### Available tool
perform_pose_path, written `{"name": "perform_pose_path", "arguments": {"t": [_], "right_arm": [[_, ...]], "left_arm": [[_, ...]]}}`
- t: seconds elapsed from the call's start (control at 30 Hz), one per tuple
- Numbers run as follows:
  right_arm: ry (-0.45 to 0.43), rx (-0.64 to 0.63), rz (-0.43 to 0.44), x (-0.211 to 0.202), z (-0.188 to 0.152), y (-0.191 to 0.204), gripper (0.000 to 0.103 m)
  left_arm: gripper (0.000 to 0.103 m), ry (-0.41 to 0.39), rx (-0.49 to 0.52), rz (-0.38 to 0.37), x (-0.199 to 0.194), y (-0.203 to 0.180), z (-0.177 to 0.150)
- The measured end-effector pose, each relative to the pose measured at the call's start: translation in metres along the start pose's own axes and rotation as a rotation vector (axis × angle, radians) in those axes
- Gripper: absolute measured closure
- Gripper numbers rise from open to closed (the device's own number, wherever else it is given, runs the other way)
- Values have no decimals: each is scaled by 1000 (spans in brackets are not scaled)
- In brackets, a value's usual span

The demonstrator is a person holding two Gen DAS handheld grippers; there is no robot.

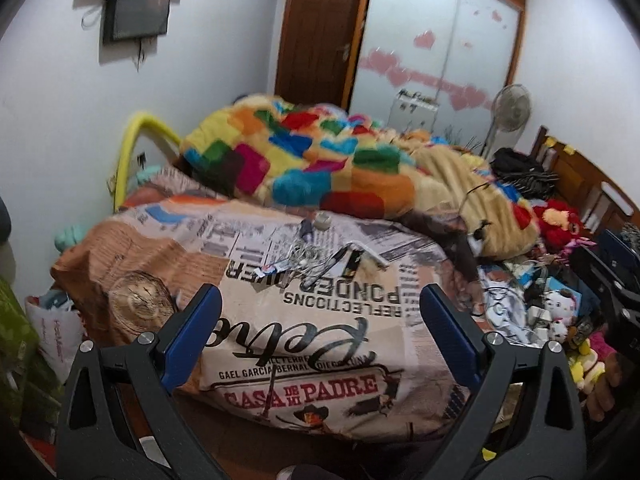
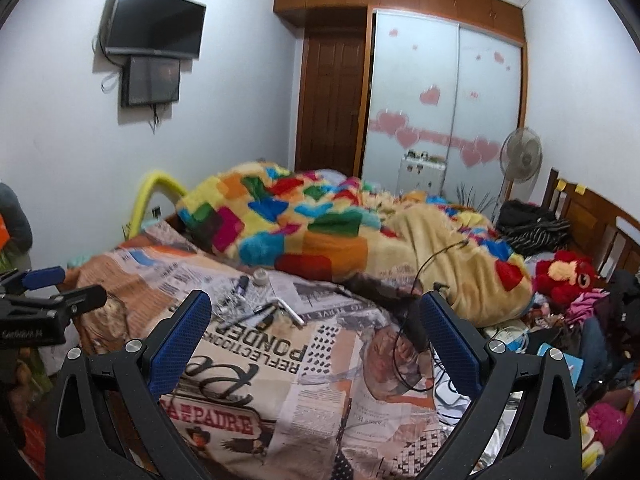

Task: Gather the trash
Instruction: 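Move both tools toward the items on the newspaper-print sheet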

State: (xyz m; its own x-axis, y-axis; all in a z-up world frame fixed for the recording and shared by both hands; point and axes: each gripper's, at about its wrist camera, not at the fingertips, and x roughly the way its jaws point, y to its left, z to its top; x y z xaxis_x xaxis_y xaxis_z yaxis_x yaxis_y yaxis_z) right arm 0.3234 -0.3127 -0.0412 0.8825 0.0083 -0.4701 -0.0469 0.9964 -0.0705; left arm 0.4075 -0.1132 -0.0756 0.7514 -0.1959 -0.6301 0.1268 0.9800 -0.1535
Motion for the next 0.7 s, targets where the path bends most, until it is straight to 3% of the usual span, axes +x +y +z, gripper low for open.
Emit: {"name": "perform_pose_path", "arguments": {"t": [0.13, 0.33, 0.5, 0.7], "right_arm": [[67, 1, 24, 45, -6, -11, 0], [201, -1, 58, 115, -22, -24, 0], [286, 10, 99, 169, -34, -34, 0], [362, 26, 211, 234, -42, -30, 20]], "left_arm": [[3, 67, -59, -13, 61, 18, 6], [3, 115, -35, 84, 134, 37, 10], [3, 140, 1, 51, 179, 40, 13], [4, 165, 100, 94, 229, 31, 19]]}}
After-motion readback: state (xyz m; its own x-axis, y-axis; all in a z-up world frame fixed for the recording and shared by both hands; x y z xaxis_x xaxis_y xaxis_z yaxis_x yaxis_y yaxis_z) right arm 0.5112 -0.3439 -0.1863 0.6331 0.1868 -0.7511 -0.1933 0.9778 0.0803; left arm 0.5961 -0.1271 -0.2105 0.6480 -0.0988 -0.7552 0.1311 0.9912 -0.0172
